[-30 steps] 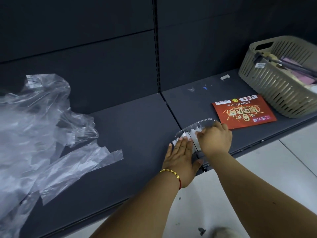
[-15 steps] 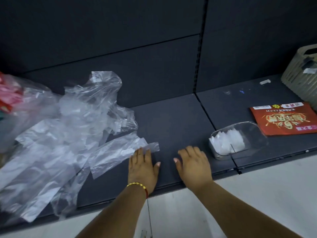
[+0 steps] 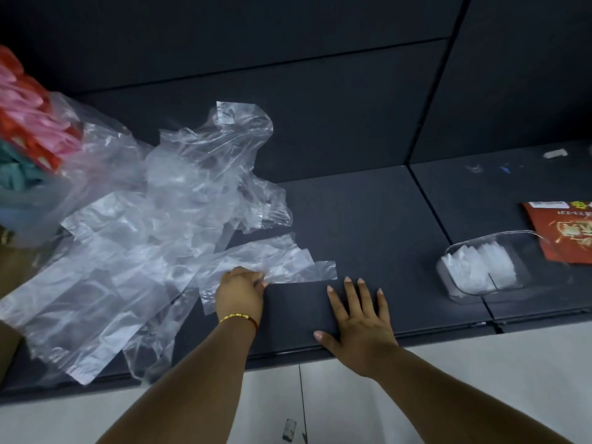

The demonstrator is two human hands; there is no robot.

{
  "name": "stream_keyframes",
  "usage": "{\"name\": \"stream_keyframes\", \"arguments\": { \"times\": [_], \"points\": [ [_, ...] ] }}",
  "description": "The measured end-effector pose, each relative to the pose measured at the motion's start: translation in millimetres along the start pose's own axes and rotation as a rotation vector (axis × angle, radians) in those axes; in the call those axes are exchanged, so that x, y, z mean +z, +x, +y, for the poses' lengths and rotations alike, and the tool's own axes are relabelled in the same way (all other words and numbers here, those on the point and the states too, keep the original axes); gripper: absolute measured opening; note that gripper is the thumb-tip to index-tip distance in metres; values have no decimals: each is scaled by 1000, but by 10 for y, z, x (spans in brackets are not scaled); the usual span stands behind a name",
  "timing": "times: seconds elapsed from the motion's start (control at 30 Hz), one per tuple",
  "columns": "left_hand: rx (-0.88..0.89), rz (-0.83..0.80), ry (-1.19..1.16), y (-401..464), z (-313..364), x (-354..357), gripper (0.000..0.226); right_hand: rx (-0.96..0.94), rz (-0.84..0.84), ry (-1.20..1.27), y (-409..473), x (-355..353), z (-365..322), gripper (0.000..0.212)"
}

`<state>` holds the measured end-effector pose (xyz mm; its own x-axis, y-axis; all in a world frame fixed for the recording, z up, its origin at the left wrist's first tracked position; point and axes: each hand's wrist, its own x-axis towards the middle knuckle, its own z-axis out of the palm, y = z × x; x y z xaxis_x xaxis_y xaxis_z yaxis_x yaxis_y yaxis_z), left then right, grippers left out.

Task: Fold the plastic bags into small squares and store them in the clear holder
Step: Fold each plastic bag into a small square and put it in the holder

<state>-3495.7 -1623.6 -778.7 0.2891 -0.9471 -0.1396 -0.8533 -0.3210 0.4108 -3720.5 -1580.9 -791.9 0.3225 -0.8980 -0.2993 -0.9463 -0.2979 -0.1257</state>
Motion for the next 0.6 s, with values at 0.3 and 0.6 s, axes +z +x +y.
{"name": "stream_keyframes", "arguments": {
  "times": [0.3,0.6],
  "points": [
    [-17,-81,-69,31,155,-178,19,26,-175,87,-12,-168,11,114],
    [-32,-210,-294,-306,553,-882,30,170,-122,626,-114,-794,98,74]
  ]
}}
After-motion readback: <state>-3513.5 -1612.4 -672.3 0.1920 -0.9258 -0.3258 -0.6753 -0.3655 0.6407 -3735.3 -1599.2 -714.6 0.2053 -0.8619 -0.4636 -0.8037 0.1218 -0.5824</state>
